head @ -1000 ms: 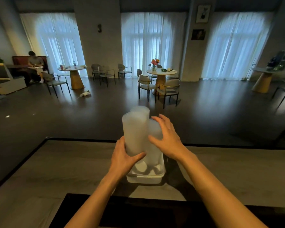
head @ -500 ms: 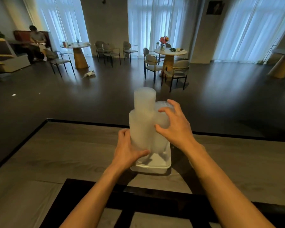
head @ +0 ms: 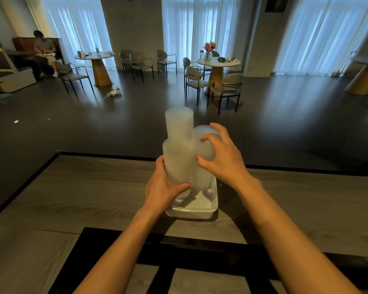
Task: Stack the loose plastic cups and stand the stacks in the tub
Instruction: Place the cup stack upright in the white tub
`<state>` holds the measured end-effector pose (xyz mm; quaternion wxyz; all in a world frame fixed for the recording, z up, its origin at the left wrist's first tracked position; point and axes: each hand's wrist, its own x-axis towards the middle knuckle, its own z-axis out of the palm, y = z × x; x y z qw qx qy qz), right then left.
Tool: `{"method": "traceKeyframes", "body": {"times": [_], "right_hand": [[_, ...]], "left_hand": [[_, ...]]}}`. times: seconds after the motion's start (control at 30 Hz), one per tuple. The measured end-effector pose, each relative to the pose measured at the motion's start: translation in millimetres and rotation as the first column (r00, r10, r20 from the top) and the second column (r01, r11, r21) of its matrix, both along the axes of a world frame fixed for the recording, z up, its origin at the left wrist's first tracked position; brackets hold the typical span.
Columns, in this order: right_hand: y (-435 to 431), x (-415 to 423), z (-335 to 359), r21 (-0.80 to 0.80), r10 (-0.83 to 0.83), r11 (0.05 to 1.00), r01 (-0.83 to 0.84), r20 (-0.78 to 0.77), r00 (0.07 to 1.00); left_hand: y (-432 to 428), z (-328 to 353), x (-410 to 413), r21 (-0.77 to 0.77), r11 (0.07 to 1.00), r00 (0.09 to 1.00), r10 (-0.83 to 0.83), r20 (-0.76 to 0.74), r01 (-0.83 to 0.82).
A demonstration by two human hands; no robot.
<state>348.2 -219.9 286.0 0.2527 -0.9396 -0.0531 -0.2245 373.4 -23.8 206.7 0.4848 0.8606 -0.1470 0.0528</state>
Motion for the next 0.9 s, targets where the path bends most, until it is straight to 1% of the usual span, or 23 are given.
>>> {"method": "traceKeyframes", "body": {"times": [0.1,0.3,0.6,0.67,0.8,0.9], "right_hand": [[-2.1,-0.1,3.8,-0.002,0.003,1.0,-0.003,-0.029,1.0],[-4.3,0.2,5.9,-0.018,-0.028,0.999,0.028,-0.018,0.999],[-5.1,3.2,8.2,-0.042,-0.036,0.999,0.034,-0.042,0.998],[-5.0,1.5,8.5,-0.012,-0.031,0.999,0.03,-0.041,0.999],[-3.4,-4.2,9.7,0.104,-0.008,0.995,0.009,-0.014,1.0],[-2.8,-8.6,10.9,0.12,-0.006,0.993,0.01,-0.031,0.999]], "left_hand": [[-0.1,-1.9,-0.5,0.018,1.0,1.0,0.014,-0.003,-0.014],[0.3,-1.2,-1.6,0.017,1.0,1.0,-0.005,-0.021,0.005],[-0.8,2.1,-1.0,-0.024,0.999,0.996,-0.049,-0.074,0.048],[0.2,2.7,-0.8,-0.032,0.997,0.994,-0.068,-0.085,0.066],[3.0,6.1,-0.5,-0.034,0.995,0.992,-0.091,-0.082,0.089],[3.9,8.2,-3.4,-0.042,0.996,0.993,-0.088,-0.075,0.085]]}}
